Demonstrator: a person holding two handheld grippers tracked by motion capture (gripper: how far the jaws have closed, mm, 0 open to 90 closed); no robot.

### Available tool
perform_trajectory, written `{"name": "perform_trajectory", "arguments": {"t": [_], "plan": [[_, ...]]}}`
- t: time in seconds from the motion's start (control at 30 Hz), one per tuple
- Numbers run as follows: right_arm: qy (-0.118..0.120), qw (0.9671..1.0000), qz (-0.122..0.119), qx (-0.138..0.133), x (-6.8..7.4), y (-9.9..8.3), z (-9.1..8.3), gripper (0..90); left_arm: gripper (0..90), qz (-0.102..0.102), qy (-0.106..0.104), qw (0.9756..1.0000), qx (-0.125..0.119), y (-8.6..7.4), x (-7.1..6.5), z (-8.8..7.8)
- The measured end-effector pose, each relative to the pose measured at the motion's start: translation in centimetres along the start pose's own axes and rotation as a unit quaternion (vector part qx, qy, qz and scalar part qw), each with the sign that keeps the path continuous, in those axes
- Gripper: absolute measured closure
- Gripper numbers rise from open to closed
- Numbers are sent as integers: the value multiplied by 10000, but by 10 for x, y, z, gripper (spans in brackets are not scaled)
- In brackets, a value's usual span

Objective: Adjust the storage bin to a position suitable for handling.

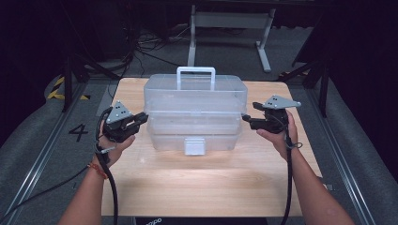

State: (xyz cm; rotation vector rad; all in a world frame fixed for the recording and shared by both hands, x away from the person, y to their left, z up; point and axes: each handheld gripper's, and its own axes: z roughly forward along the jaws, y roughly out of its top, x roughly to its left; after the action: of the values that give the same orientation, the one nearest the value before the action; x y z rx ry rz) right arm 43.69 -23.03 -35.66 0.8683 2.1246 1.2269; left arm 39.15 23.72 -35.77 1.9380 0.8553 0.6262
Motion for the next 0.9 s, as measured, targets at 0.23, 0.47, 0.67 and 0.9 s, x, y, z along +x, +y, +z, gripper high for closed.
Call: {"name": "perform_trajectory", "arguments": {"t": [0.23, 0.47, 0.67, 0.9], "plan": [[-36, 10000, -27, -70, 1, 3, 3, 372, 790, -32, 0, 10000, 2, -7, 1, 0], [-147, 9998, -21, -134, -1, 11, 3, 382, 770, -16, -42, 10000, 29, -15, -3, -3], [-215, 9995, 3, -237, -3, 16, 3, 399, 747, -19, -49, 9999, 96, -25, -6, -7], [-291, 9990, 1, -327, -5, 23, 5, 419, 723, -3, -34, 9997, 239, -41, -6, -16]]}}
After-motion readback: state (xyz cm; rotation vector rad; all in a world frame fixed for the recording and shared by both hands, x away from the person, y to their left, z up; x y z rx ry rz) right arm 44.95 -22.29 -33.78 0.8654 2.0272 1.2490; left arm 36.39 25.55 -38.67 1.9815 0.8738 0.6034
